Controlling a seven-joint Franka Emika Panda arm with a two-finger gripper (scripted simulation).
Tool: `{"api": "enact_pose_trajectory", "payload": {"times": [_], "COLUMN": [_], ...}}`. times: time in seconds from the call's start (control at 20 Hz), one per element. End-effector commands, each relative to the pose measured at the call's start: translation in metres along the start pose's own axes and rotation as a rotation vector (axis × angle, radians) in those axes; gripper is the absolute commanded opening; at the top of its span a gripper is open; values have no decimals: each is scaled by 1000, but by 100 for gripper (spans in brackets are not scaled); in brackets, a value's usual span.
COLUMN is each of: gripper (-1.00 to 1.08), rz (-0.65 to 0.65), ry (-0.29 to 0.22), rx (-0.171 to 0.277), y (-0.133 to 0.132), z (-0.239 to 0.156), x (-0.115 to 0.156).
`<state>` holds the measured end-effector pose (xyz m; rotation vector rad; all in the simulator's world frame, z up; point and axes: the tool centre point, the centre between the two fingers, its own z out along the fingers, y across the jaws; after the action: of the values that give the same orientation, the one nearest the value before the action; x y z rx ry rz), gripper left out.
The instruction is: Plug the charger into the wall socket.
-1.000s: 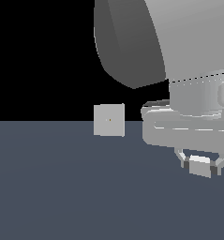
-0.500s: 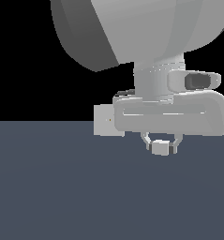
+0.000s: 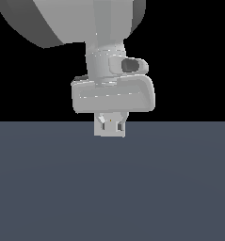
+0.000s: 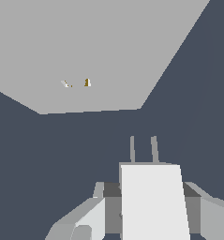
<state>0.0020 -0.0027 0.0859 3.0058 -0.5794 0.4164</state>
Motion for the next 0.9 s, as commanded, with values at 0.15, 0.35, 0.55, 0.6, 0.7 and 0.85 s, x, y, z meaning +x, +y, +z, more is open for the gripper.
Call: {"api": "enact_pose_trajectory", "payload": {"times": [0.15,0.35,0.55,0.6,0.7,0.85], "gripper": [-100,-100,-100,-100,-100,-100], "rz": [-52,-61,-54,-54,-54,-54], "ry": [0,-1,-1,-1,-1,-1], "rx": [14,17,15,15,15,15], "y": [-36,-42,-37,-37,-37,-37], "z": [-15,-17,-14,-14,-14,-14], "x": [1,1,1,1,1,2]}}
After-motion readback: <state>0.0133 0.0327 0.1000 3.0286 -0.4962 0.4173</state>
